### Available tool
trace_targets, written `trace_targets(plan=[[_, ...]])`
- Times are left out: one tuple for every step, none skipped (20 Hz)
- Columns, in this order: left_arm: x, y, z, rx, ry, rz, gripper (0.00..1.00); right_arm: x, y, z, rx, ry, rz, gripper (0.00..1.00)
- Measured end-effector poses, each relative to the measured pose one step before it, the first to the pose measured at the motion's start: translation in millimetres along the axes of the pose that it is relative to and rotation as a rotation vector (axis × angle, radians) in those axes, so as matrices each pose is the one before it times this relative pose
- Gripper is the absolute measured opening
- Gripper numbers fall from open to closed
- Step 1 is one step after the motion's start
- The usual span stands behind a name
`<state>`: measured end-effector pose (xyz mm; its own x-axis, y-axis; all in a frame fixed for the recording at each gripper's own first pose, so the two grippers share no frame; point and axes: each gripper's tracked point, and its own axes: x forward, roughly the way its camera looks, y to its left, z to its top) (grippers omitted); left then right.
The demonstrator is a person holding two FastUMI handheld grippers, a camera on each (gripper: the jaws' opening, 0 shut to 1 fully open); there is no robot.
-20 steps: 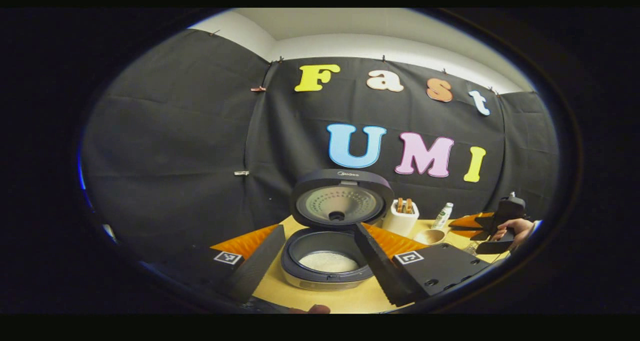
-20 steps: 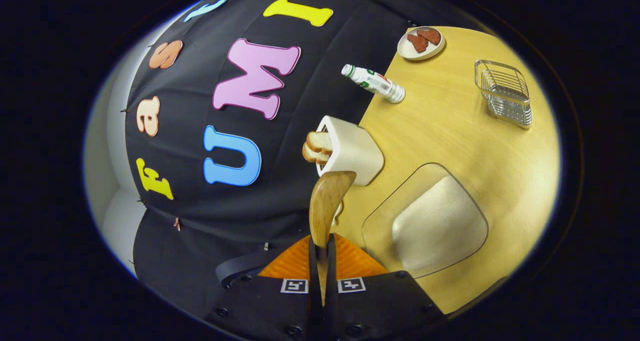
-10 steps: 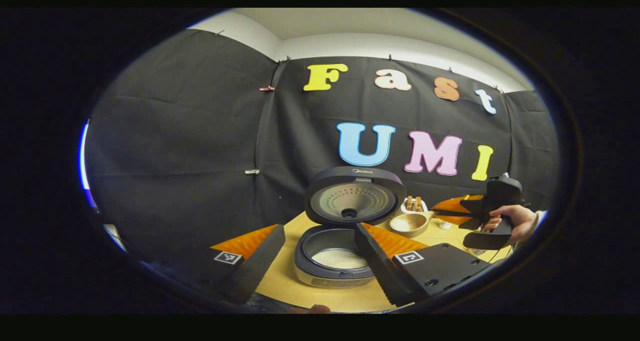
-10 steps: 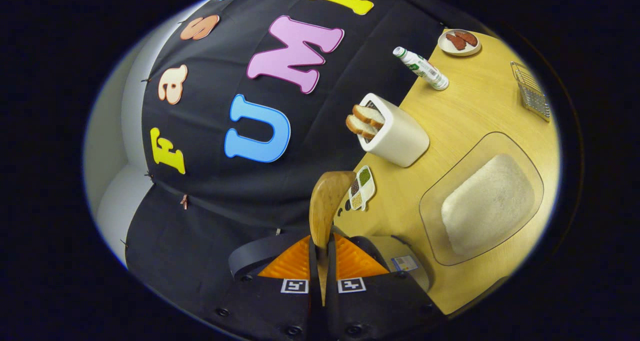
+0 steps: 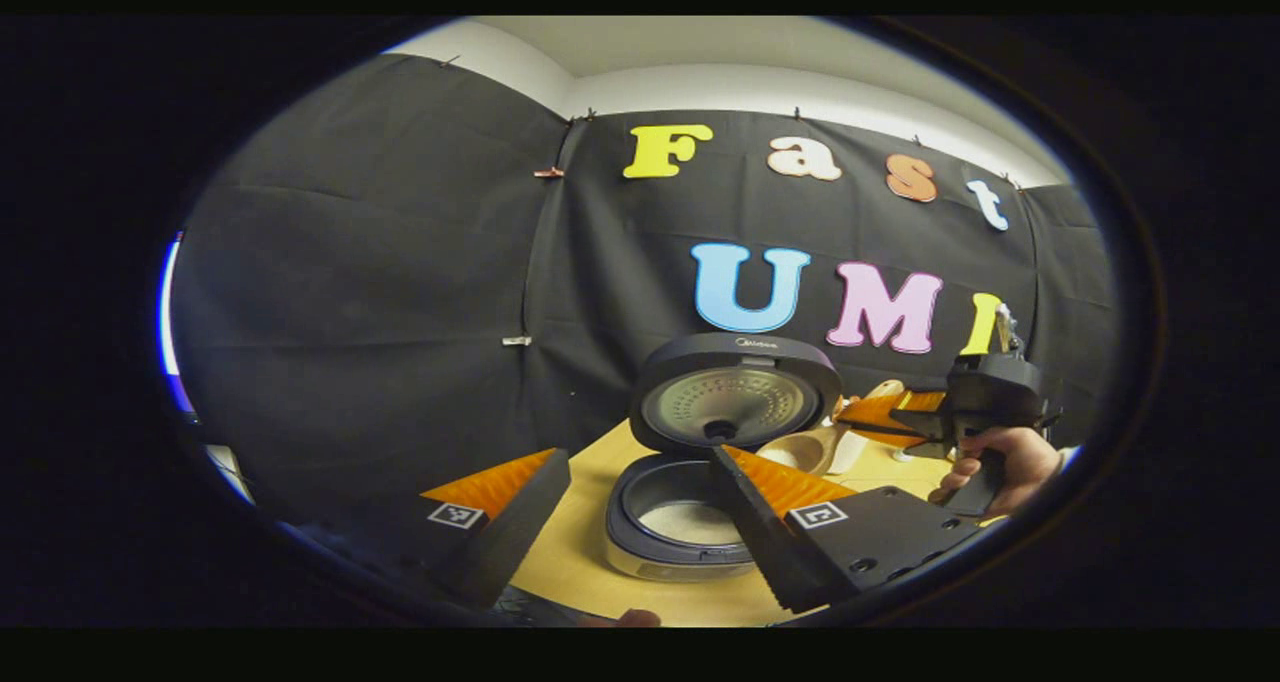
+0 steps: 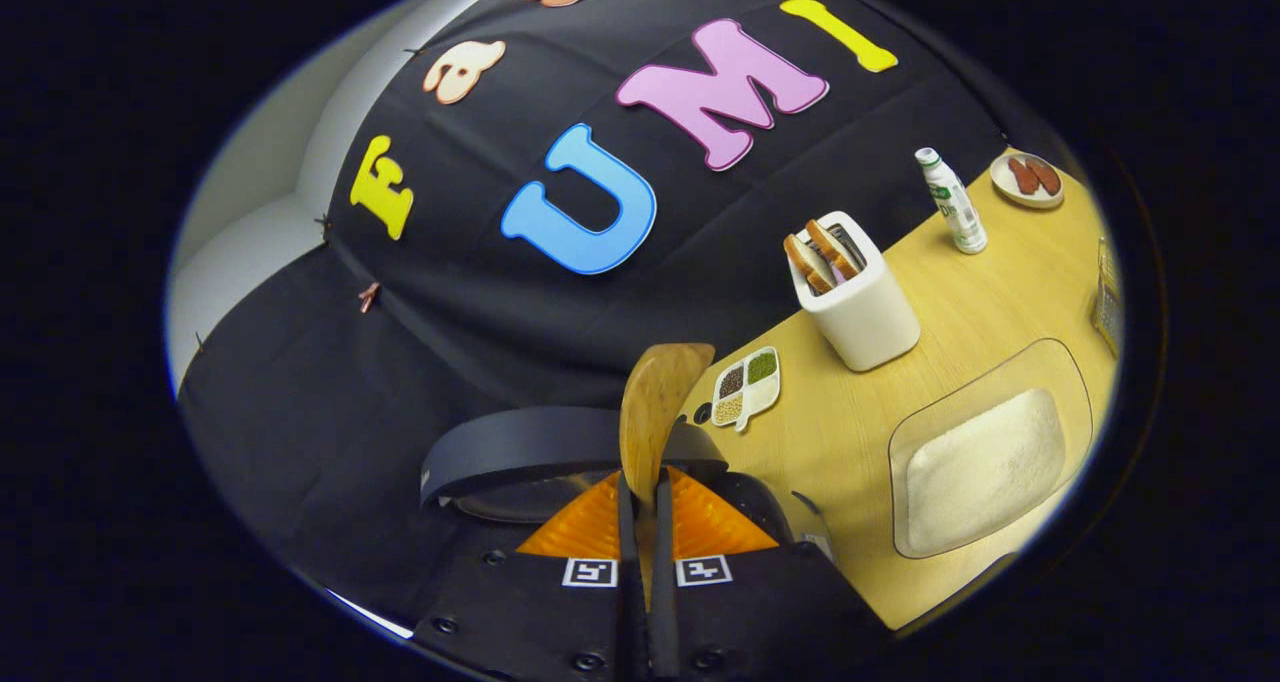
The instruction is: Close the left gripper, press the button to open the rice cooker; take a wooden spoon from the chopstick holder with the right hand, scoop a spoonful of rice and pour it into the rice cooker, then put the wooden spoon back into the chopstick holder.
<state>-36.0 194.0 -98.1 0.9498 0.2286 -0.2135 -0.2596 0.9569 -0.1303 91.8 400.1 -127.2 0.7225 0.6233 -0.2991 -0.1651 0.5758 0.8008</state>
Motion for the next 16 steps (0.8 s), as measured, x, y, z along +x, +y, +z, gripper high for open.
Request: trace_targets(plan=[[1.69,-0.51,-0.53,-0.00477,0.00172,0.00046,0.95,1.1,-1.47,-4.62,-0.03355,0.0021,-0.00464,0.06],[1.4,-0.54,-2.9,-0.00378,0.00337,-0.00021,0.95,0.25,-0.13,-2.8,-0.04269,-0.00098,-0.00293,0.07],[1.17,1.38,-1.94,-0.00378,0.00456,0.0008,0.95,0.56,-0.11,-3.89,-0.04777,-0.00026,-0.00033,0.07],[1.62,0.36,-2.52,-0.00415,0.0042,-0.0011,0.95,0.94,1.1,-3.3,-0.05179,-0.00025,0.00027,0.06],[1.92,0.3,-1.47,-0.00419,0.00559,-0.0008,0.95,-0.25,1.77,-4.61,-0.04825,0.00334,0.00281,0.06],[1.33,0.24,-1.73,-0.0029,0.00511,-0.00004,0.92,-0.38,2.59,-2.76,-0.04561,-0.00049,0.00728,0.07],[1.28,1.1,0.13,-0.00253,0.0,0.00151,0.95,1.17,0.76,-3.15,-0.02988,0.00057,0.00519,0.06],[1.05,0.36,-0.73,-0.00365,0.00018,-0.00099,0.93,1.35,1.86,-3.12,-0.03088,0.00327,0.00645,0.06],[0.54,0.61,0.39,-0.0019,0.00119,-0.00052,0.98,0.74,2.07,-2.0,-0.02654,0.00008,0.00695,0.06],[1.14,1.71,-1.12,-0.00041,0.00047,0.00336,0.95,-0.22,5.37,-1.0,-0.04341,-0.00372,0.01213,0.06],[1.02,1.28,-0.25,-0.00235,-0.00019,0.00169,0.95,-1.0,5.68,-1.58,-0.03016,-0.00154,0.00975,0.06],[0.61,0.67,-0.39,-0.00402,0.0006,0.00103,0.94,0.3,4.7,-1.95,-0.02775,0.00161,0.01038,0.06],[0.84,1.9,0.29,-0.00246,0.00092,0.00235,0.92,0.81,4.1,-2.06,-0.02442,0.00117,0.01146,0.06],[0.9,1.48,-2.06,-0.00099,0.0022,0.00241,0.95,0.16,4.46,-0.44,-0.02682,-0.00269,0.01043,0.06],[1.47,1.36,-0.45,-0.00093,0.0026,0.00006,0.95,-0.28,3.54,0.56,-0.02946,-0.0039,0.00979,0.06],[-0.1,1.23,-1.94,-0.00092,0.0022,0.00123,0.92,-0.92,3.41,1.02,-0.02966,-0.0063,0.00752,0.06]])
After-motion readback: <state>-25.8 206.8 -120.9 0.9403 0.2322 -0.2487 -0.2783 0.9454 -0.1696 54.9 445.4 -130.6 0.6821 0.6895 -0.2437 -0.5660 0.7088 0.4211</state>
